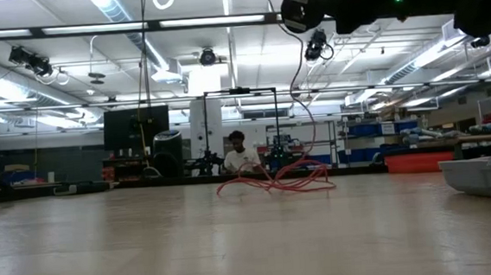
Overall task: Coil cords
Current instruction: Coil the wire
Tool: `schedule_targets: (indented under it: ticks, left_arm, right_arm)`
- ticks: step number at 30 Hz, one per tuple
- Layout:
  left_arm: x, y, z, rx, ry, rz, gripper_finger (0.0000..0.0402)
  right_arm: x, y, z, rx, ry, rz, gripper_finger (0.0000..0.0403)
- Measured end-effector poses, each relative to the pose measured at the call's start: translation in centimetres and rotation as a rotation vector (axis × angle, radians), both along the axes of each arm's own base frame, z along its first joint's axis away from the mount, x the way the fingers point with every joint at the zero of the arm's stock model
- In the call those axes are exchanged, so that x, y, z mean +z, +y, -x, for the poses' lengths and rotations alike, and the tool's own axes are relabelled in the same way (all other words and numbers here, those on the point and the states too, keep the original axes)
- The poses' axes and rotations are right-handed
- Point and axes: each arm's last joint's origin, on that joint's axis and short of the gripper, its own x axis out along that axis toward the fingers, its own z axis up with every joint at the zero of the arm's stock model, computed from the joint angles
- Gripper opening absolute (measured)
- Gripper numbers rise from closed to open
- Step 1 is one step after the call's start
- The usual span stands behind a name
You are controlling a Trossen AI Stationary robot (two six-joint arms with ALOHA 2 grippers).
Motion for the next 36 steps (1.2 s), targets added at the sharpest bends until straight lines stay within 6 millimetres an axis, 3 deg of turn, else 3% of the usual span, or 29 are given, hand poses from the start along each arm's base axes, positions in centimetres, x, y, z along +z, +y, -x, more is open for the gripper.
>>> schedule_targets:
  ticks: [10,17,28,36]
  left_arm:
    - [-2.9,1.0,-2.4,-0.039,0.033,0.001,0.0001]
    - [-4.7,2.4,-3.5,0.067,0.077,-0.028,0.0000]
    - [-4.1,3.7,-3.7,0.108,-0.006,-0.021,0.0001]
    - [-3.7,3.7,-3.8,0.070,-0.057,0.006,0.0001]
  right_arm:
    - [1.3,0.1,-0.8,0.034,-0.018,0.005,0.0000]
    - [1.4,0.6,-0.8,0.109,-0.052,-0.003,0.0000]
    - [1.7,0.8,-0.6,0.209,-0.190,-0.154,0.0000]
    - [1.6,0.4,-0.6,0.114,-0.188,-0.185,0.0000]
